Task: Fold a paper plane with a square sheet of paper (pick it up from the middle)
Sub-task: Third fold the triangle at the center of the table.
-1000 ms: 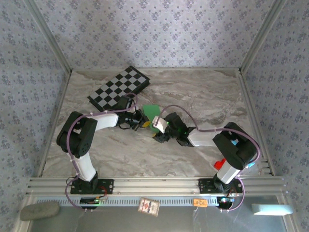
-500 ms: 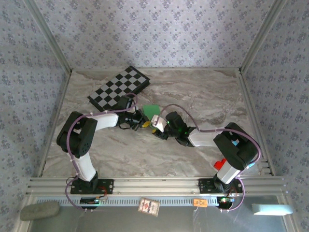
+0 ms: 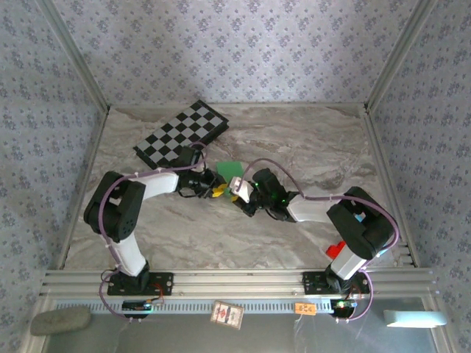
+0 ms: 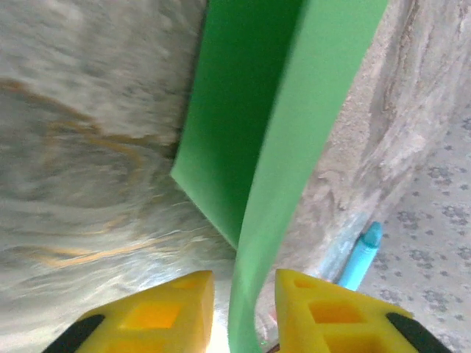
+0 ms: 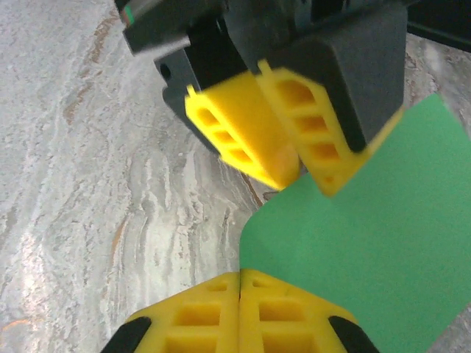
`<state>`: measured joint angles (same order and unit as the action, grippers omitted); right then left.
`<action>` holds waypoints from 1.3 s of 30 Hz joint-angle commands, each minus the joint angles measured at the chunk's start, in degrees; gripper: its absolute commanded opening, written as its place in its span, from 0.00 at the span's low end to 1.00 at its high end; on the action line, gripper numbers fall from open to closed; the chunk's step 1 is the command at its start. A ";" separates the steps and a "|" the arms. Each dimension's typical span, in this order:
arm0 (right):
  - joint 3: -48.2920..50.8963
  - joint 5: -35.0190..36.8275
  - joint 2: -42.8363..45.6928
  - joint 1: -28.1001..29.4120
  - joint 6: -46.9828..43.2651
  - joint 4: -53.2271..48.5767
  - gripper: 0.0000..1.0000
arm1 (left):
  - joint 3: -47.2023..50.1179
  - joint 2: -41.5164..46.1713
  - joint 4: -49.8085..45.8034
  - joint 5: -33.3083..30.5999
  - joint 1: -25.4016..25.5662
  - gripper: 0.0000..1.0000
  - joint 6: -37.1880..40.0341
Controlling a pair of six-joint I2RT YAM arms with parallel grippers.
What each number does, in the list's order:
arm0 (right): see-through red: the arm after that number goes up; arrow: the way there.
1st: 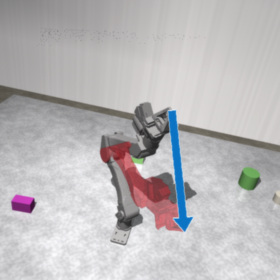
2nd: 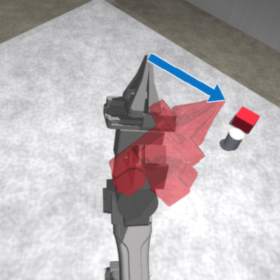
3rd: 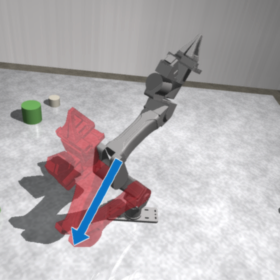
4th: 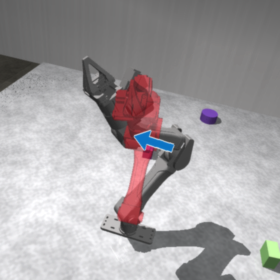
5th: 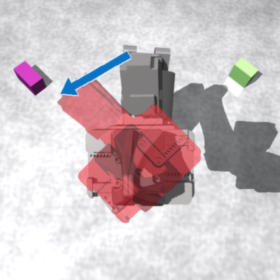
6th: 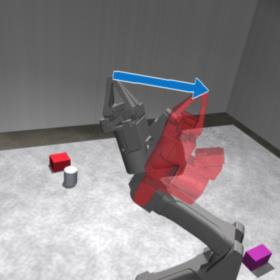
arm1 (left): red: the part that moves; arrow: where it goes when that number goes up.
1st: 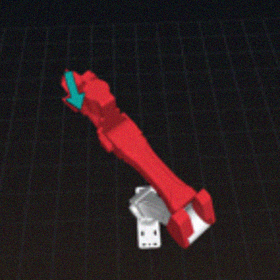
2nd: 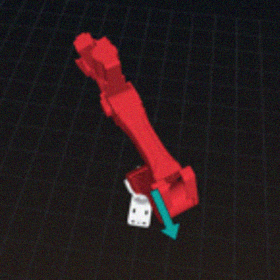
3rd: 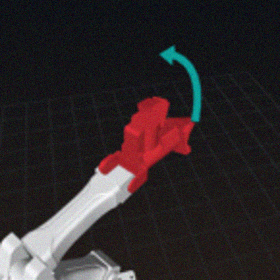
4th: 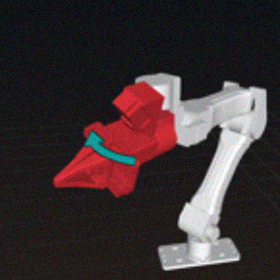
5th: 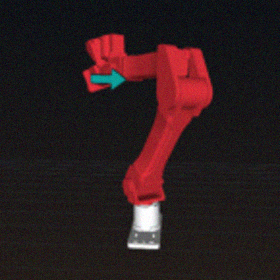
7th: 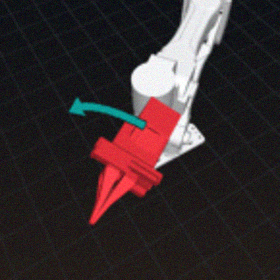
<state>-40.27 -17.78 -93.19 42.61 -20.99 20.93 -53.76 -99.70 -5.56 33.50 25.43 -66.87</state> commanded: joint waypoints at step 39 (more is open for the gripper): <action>-8.31 -8.55 -6.63 -0.95 24.20 -8.62 0.00 | -18.53 -16.21 -21.31 -9.86 2.43 0.07 20.25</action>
<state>-46.22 -29.30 -98.80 42.13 1.17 13.67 -71.44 -113.54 -22.44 25.26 27.20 -48.99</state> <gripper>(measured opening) 0.056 0.079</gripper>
